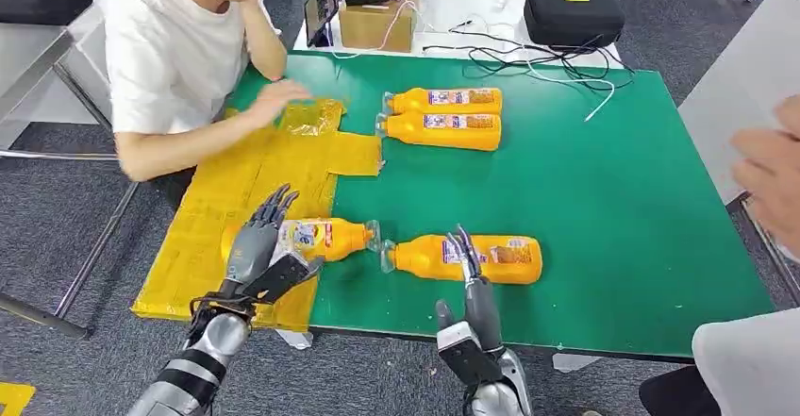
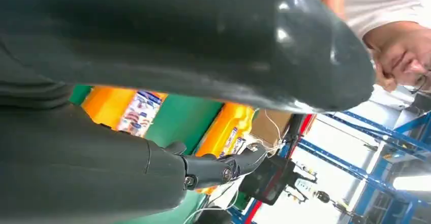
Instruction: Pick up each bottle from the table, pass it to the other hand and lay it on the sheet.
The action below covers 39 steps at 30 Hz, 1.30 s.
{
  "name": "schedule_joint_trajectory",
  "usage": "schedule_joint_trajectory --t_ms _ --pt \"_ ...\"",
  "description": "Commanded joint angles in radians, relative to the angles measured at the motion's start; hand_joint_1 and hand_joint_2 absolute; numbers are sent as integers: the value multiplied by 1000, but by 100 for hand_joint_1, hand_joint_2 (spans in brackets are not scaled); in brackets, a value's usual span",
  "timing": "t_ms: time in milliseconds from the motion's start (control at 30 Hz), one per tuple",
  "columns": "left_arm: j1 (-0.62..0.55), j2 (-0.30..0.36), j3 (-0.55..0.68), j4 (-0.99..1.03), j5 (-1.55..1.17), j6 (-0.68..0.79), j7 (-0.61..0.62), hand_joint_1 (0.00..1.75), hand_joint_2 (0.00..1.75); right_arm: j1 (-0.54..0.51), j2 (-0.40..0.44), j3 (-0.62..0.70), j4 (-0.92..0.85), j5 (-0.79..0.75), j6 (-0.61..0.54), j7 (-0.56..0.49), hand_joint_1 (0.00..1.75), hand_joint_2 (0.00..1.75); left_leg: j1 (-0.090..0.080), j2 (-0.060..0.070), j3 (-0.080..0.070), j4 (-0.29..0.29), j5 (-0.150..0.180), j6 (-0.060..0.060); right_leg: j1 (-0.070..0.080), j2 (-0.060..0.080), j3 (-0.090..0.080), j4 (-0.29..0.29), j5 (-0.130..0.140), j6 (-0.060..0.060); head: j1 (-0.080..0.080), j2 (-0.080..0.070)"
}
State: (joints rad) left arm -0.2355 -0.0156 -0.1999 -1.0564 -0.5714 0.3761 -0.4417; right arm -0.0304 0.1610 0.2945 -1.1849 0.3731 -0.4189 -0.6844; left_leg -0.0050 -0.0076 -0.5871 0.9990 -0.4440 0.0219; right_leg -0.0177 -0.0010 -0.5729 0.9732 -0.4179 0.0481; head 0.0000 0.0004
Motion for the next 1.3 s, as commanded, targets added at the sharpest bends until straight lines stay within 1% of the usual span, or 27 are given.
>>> schedule_joint_trajectory --t_ms 33,67,100,133,167,200,267,300,333,400,467,500,533,567,600,667,700,767,800,833,967,1067,1100,1200,1233,1267,1300 --pt "42 -13 -68 -152 13 41 -20 0 0 -32 -42 31 40 37 -37 -7 0 0 1 0 0 0 -1 -1 1 0 0 0 0 -1 0 0" --pt "56 -18 -81 -189 21 45 -26 0 0 -29 -48 38 33 67 -66 -6 0 0 1 0 0 1 -1 -1 2 0 1 0 -1 -2 0 0" --pt "64 -18 -90 -213 32 41 -25 0 0 -33 -64 54 36 161 -149 -3 0 0 1 0 -1 1 -1 -1 1 0 0 0 -1 -1 0 0" --pt "68 -16 -110 -241 84 -9 -33 0 0 -53 -112 122 60 342 -255 -4 0 0 2 0 0 1 -2 -1 2 0 1 0 -1 -2 0 0" --pt "65 -11 -128 -259 110 -49 -37 0 0 -64 -143 148 74 428 -279 19 0 175 1 1 0 1 -1 -1 1 0 0 -1 -1 -1 0 0" --pt "84 -1 -138 -294 113 -56 -33 0 0 -63 -159 129 66 530 -279 57 0 175 1 0 -1 0 -1 0 1 -1 0 -1 0 -1 0 0" --pt "134 9 -137 -361 123 -50 -52 0 0 -47 -170 94 13 615 -279 66 0 175 1 0 -1 0 -1 -1 1 -1 0 -1 0 -1 0 0" --pt "155 13 -137 -386 121 -47 -50 0 0 -49 -181 101 10 607 -279 71 0 175 1 1 -1 0 -1 -1 1 1 0 -1 0 -1 0 0" --pt "184 0 -128 -419 153 -51 -71 0 0 -38 -194 76 -37 700 -279 113 0 175 1 2 1 0 -2 -1 1 1 1 -1 -1 -1 0 0" --pt "246 -24 -135 -482 197 -59 -95 0 0 -34 -231 65 -80 724 -279 146 0 175 1 2 0 1 -2 -1 1 1 0 0 -2 -2 0 0" --pt "318 -55 -151 -544 291 -87 -124 0 0 -39 -299 83 -106 753 -279 232 0 175 1 2 0 2 -3 -1 1 1 1 0 -2 -2 0 0" --pt "328 -56 -159 -550 291 -85 -126 0 0 -39 -309 84 -110 750 -278 236 0 175 0 1 -1 1 -2 0 0 1 0 -1 -1 -1 0 0" --pt "345 -71 -162 -561 345 -90 -136 0 175 -44 -330 81 -108 764 -264 279 0 175 -1 1 -1 0 -2 0 0 0 -1 -1 -1 0 0 0" --pt "361 -76 -175 -571 374 -94 -136 0 175 -53 -356 77 -102 785 -244 317 0 175 0 1 0 1 -3 0 0 0 1 -1 -2 -1 0 0" --pt "366 -74 -185 -575 377 -90 -137 0 175 -60 -367 78 -97 784 -239 319 0 175 -1 0 -1 1 -2 0 -1 -1 -1 -1 -1 0 0 0" --pt "379 -76 -196 -581 394 -74 -137 0 175 -83 -380 60 -71 753 -178 360 0 175 -1 0 -2 1 -2 0 0 0 -1 -1 -1 -1 0 0" --pt "381 -75 -199 -583 394 -73 -137 0 175 -87 -383 58 -64 752 -175 361 0 175 -1 1 -2 1 -2 0 -1 1 -2 -1 0 -1 0 0" --pt "391 -75 -203 -591 449 -76 -107 0 175 -109 -397 45 -25 739 -105 397 0 175 -1 1 -2 1 -2 0 -1 1 -1 0 -1 -1 0 0" --pt "388 -69 -211 -590 461 -81 -91 0 175 -116 -398 42 2 753 -113 403 0 175 -2 1 -2 0 -2 0 -2 1 -2 -1 0 -1 0 0" --pt "383 -62 -216 -584 433 -61 -91 0 175 -133 -407 58 36 769 -90 404 0 175 -1 1 -2 0 -2 0 -1 1 -1 -1 0 -1 0 0" --pt "374 -73 -206 -563 451 -51 -58 0 175 -214 -365 83 179 767 -37 423 0 175 -1 2 -1 0 -1 0 -1 2 -1 -2 1 -1 0 0" --pt "371 -79 -203 -562 457 -41 -53 0 175 -249 -348 100 224 759 -18 437 0 175 -1 3 -1 0 -1 0 0 2 0 -2 1 -1 0 0" --pt "365 -88 -199 -551 435 -10 -58 0 175 -282 -334 114 277 767 -4 450 0 175 0 4 0 0 -2 -1 0 4 0 -2 0 -1 0 0" --pt "346 -96 -204 -528 481 -20 -35 0 175 -357 -294 140 411 745 10 451 0 175 0 5 1 0 -2 -1 0 4 1 -2 1 -2 0 0" --pt "342 -97 -205 -523 481 -19 -35 0 175 -366 -288 143 424 746 6 456 0 175 -1 4 0 -1 -1 0 0 4 0 -2 1 -1 0 0" --pt "331 -96 -210 -515 465 -3 -47 0 175 -408 -266 164 491 735 41 463 0 175 0 5 1 0 -2 -1 1 5 1 -2 1 -2 0 0" --pt "327 -99 -207 -510 464 3 -46 0 175 -421 -260 171 508 738 56 480 0 175 0 4 1 -1 -1 -1 0 3 1 -2 1 -1 0 0"
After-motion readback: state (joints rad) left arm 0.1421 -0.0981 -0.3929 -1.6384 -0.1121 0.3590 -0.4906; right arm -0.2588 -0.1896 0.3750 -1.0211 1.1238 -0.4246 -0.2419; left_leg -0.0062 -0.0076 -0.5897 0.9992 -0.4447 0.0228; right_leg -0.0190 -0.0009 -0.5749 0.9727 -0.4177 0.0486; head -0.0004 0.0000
